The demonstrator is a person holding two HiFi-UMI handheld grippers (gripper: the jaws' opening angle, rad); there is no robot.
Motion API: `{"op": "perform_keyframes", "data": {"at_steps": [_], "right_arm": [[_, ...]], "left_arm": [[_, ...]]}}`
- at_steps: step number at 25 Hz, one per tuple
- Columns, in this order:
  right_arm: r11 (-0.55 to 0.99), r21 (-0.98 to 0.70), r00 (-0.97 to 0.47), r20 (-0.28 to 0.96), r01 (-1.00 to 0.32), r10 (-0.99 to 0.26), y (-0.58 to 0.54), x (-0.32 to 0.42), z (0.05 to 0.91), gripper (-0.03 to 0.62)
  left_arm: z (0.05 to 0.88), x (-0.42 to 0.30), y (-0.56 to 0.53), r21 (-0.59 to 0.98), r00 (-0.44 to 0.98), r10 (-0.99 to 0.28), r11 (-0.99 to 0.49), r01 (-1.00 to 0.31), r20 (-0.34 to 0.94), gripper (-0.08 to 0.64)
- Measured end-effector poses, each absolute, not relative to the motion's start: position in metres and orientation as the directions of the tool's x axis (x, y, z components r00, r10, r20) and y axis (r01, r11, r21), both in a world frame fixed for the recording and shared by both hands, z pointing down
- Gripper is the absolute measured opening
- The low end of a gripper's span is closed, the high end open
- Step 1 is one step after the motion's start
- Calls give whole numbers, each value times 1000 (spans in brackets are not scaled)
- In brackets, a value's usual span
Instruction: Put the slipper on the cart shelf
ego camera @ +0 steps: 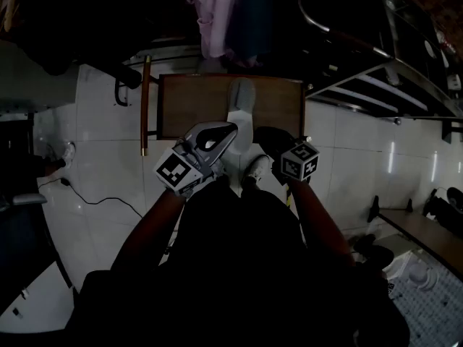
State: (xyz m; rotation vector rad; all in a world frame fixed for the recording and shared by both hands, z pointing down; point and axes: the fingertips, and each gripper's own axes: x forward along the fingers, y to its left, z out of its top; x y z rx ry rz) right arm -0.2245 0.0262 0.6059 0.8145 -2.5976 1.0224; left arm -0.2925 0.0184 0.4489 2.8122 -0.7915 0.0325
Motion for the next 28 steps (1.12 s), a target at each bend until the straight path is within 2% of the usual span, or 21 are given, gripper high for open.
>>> {"op": "perform_keyframes", "data": {"at_steps": [6, 12, 17, 23, 28], "right_arm": [[466, -647, -798, 486, -603, -357, 29, -228, 683, 88], [322, -670, -743, 619, -669, -257, 33, -224, 758, 202], [190, -737, -761, 619, -649, -195, 31, -232, 797, 206], [123, -705, -715, 677, -698, -175, 30, -224, 829, 206], [112, -716, -723, 669, -689, -175, 28, -228, 835, 201]], "left_arm": [[466, -297, 14, 235, 868, -488, -836, -496, 94, 8], [490, -304, 18, 269, 875, -468, -833, -483, 122, 8], [498, -310, 20, 317, 881, -456, -823, -471, 124, 8], [513, -322, 17, 342, 869, -465, -800, -494, 168, 8], [518, -330, 16, 341, 860, -478, -790, -510, 178, 8]]}}
